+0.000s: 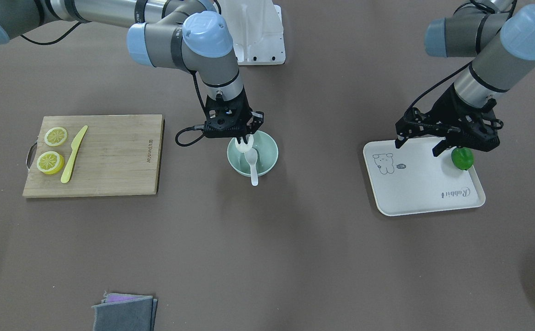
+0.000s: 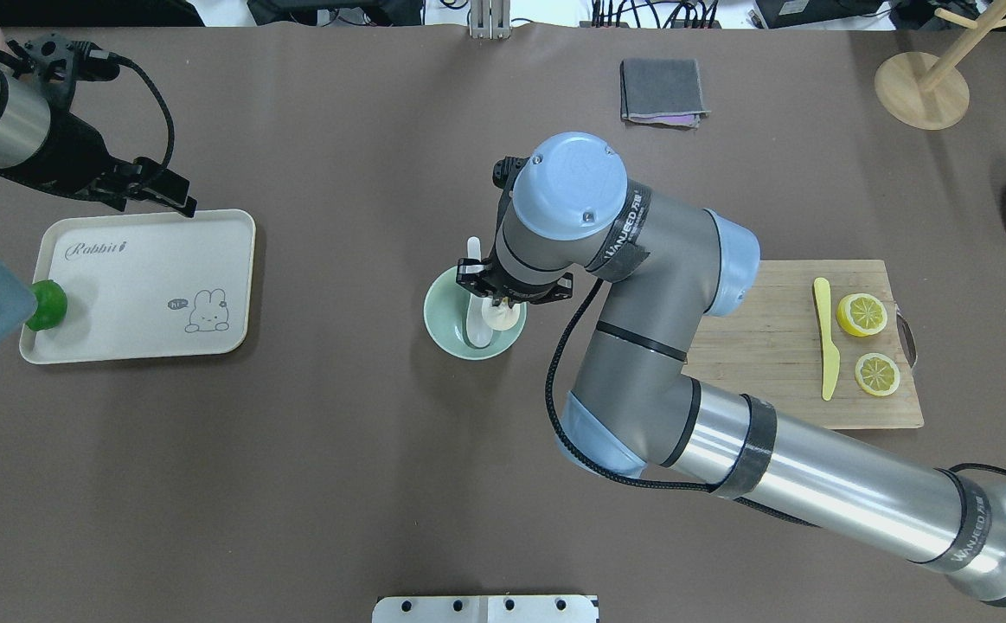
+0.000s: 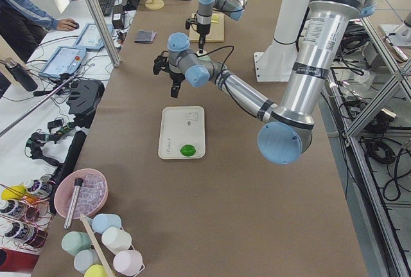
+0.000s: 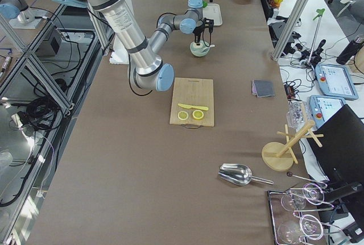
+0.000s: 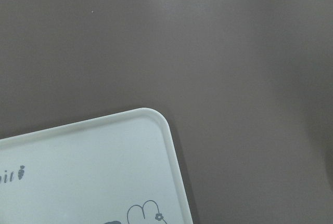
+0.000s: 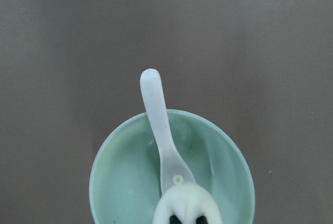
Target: Put spoon and bun in bowl
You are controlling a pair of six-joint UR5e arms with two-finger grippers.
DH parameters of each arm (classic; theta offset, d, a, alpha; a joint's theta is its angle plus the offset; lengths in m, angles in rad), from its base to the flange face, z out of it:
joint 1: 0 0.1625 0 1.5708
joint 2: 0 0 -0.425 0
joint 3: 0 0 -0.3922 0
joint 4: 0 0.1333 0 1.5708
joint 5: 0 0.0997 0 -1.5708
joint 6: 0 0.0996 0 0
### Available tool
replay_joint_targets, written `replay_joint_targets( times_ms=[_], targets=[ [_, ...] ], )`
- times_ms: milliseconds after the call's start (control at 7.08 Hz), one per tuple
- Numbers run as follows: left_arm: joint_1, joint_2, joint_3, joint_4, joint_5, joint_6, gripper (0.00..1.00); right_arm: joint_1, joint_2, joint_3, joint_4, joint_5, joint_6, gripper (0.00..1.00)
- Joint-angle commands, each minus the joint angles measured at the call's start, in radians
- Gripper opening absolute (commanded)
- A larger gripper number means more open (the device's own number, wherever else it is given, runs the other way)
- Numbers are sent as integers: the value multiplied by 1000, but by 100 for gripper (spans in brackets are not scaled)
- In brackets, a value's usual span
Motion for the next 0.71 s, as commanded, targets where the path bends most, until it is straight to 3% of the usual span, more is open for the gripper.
replay_joint_targets(
  times_ms=[0,282,424,565],
  targets=[
    [3,-1,9,0,0,-7,98,-7,11,-6,7,-27,46,99],
    [3,-5,9,5,0,-13,98,-2,6,17,1,-22,36,99],
    [-4,-1,8,12,0,4,98,32,-44,81,-25,1,29,100],
    [-41,21,9,35,0,68,98,100,-166,202,-58,68,-75,100]
  ],
)
